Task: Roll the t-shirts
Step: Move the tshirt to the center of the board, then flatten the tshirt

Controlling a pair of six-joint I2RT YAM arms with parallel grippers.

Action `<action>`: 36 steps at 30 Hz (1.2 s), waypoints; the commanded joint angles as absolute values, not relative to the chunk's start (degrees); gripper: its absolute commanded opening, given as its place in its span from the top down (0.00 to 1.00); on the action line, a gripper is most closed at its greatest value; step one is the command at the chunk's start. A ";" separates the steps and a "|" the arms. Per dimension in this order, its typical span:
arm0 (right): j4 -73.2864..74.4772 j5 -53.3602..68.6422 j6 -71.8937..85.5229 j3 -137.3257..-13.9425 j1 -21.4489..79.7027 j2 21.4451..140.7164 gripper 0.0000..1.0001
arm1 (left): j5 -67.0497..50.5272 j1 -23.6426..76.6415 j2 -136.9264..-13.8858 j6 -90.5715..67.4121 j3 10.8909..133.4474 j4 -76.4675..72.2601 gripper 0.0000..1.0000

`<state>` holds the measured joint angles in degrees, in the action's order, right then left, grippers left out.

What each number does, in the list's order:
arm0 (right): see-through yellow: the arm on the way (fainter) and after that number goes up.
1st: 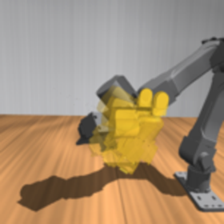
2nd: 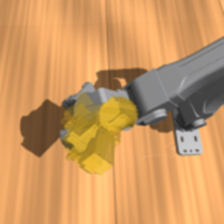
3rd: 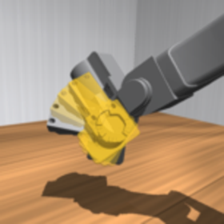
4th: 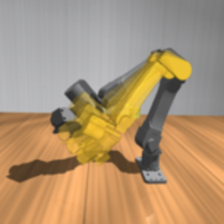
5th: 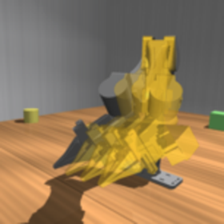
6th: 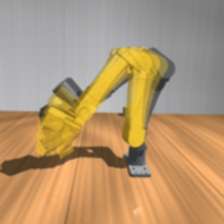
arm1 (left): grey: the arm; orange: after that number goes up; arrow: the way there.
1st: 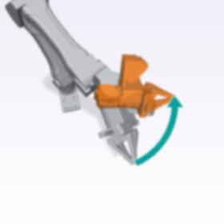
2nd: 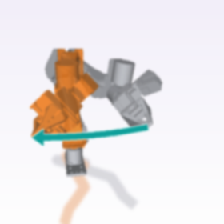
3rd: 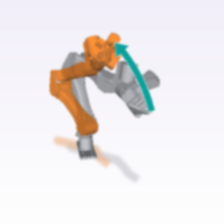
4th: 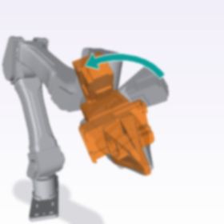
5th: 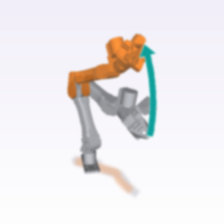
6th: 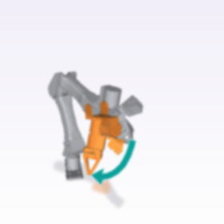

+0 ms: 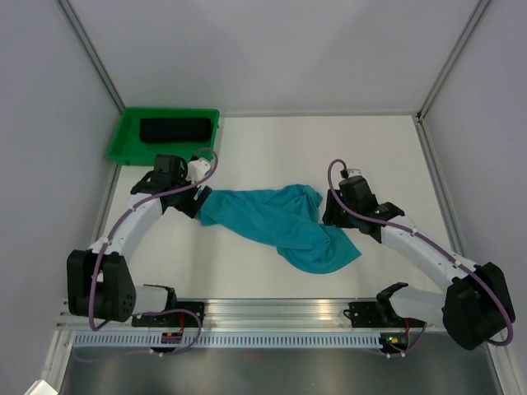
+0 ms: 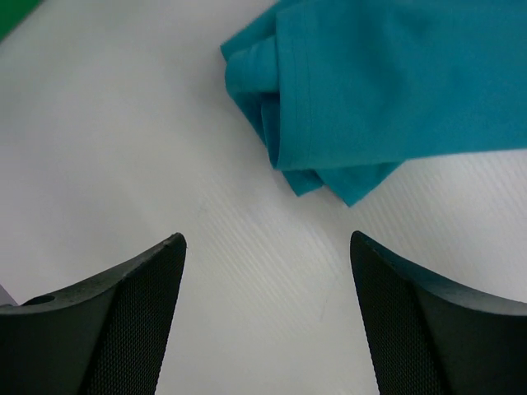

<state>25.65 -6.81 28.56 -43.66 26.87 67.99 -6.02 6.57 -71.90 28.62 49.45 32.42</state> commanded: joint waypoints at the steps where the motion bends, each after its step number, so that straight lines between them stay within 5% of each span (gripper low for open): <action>1: 24.88 -0.97 30.85 -40.18 27.25 67.15 0.39 | -8.35 7.91 -80.05 28.66 57.38 31.03 0.14; 9: 15.91 3.16 33.22 -33.93 27.33 71.36 0.42 | -8.96 10.54 -93.60 25.58 62.85 30.67 0.19; 12: 14.15 3.87 32.87 -33.75 27.33 72.86 0.65 | -11.42 11.07 -93.52 26.36 61.18 30.76 0.42; 16: 14.50 3.43 32.26 -35.59 27.33 72.78 1.00 | -12.83 11.07 -92.02 26.63 59.77 30.76 0.97; 23: 22.39 -5.44 26.03 -54.98 26.02 74.08 1.00 | -13.01 11.25 -89.47 24.97 68.25 28.74 0.98; 32: 38.48 -16.42 17.42 -110.94 16.17 92.80 1.00 | -9.76 12.57 -93.25 20.75 99.62 30.41 0.98; 36: 37.98 -19.86 15.82 -109.62 16.17 89.93 1.00 | -10.71 12.48 -92.99 20.30 102.57 28.57 0.98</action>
<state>32.32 -14.68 19.09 -109.95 15.51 92.51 -10.55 12.47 -92.88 23.11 101.34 29.15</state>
